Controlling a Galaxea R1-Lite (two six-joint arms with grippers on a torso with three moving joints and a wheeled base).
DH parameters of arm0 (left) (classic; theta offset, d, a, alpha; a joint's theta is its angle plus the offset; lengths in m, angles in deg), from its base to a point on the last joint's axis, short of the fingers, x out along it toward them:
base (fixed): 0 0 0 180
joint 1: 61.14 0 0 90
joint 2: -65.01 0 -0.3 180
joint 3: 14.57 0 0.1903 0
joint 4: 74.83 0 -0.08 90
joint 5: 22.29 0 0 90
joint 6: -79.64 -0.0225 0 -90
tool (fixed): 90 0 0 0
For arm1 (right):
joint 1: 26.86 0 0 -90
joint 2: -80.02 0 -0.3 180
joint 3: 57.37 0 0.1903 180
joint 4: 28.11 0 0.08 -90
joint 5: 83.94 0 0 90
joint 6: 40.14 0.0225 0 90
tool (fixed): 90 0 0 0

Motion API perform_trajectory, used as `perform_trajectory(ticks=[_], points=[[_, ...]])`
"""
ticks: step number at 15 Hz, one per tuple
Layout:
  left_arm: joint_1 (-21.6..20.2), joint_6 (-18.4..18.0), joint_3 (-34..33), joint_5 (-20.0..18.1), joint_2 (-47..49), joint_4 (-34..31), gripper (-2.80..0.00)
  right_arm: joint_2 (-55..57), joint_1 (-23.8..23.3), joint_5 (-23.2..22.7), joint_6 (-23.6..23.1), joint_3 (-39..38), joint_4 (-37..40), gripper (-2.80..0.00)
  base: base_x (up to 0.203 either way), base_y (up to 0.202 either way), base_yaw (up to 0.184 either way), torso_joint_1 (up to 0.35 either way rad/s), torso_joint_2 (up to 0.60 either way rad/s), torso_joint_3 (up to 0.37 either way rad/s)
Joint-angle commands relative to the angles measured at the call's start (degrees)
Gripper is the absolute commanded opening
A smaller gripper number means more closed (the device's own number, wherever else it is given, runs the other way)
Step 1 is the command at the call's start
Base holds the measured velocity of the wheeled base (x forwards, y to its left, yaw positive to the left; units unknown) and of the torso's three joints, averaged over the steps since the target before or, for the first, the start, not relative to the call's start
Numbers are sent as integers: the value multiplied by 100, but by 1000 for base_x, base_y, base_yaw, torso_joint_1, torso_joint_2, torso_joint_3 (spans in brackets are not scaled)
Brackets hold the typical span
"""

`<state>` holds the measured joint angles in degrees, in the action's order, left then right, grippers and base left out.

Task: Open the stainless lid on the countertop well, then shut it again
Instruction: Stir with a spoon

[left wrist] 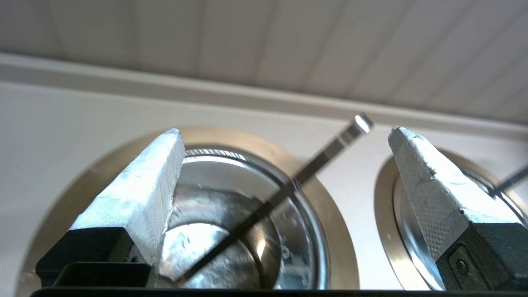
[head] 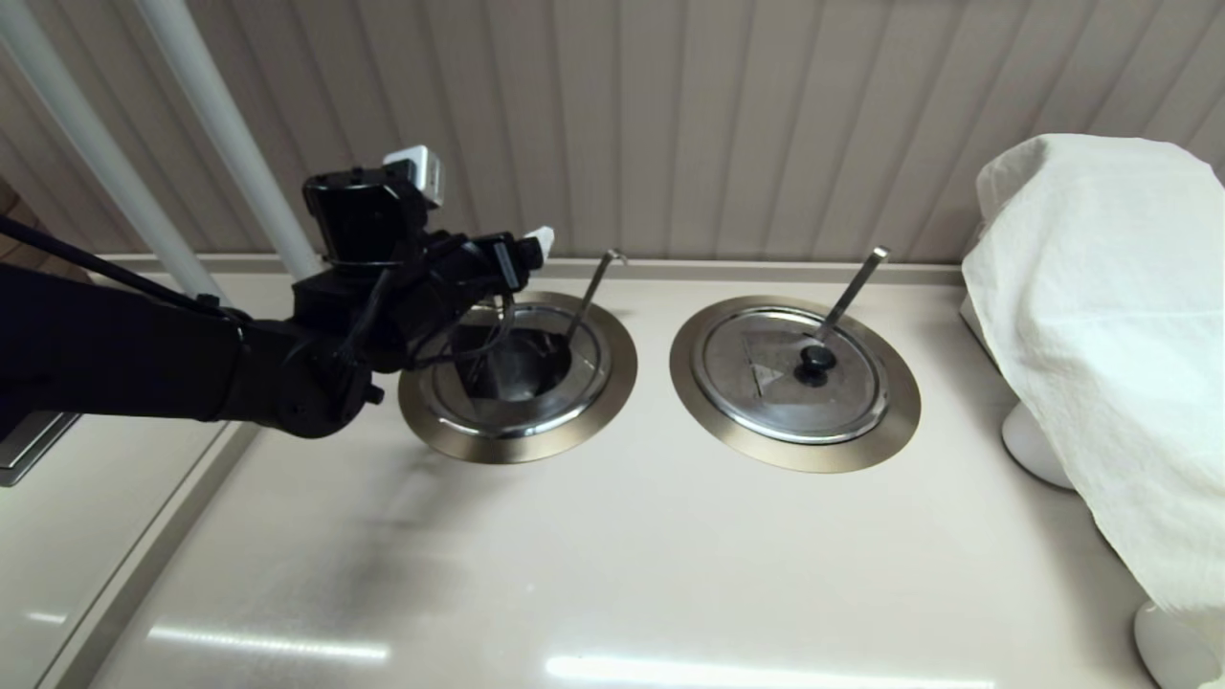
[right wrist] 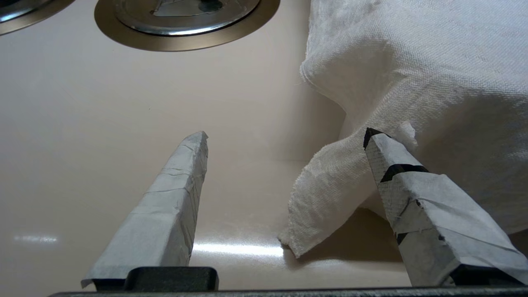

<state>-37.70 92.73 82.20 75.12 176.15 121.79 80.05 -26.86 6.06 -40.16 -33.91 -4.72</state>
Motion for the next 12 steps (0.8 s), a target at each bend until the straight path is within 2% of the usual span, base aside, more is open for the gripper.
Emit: perform_trajectory(ticks=[1, 4, 5, 6, 7, 9, 12], points=[[26, 29, -138, -344, 99, -252, 0, -2, 0, 0, -6, -1, 6, 0, 0, 0, 0, 0, 0, 0], [-174, -26, -37, -320, 406, -395, 0, -2, 0, 0, 2, -1, -2, 0, 0, 0, 0, 0, 0, 0], [-329, -225, -22, -262, 550, -397, 0, -2, 0, 0, -6, -1, 6, 0, 0, 0, 0, 0, 0, 0], [-433, -633, 10, -96, 678, -377, 0, -2, 0, 0, -6, -1, 6, 0, 0, 0, 0, 0, 0, 0], [-468, -824, 157, 238, 820, -352, 0, -2, 0, 0, 1, -1, 0, 0, 0, 0, 0, 0, 0, 0], [-472, -889, 611, 404, 879, -468, 0, -2, 0, 0, -3, -1, 6, 0, 0, 0, 0, 0, 0, 0], [-390, -1013, 1604, 275, 661, -1618, 0, -2, 0, 0, -6, -1, -2, 0, 0, 0, 0, 0, 0, 0]])
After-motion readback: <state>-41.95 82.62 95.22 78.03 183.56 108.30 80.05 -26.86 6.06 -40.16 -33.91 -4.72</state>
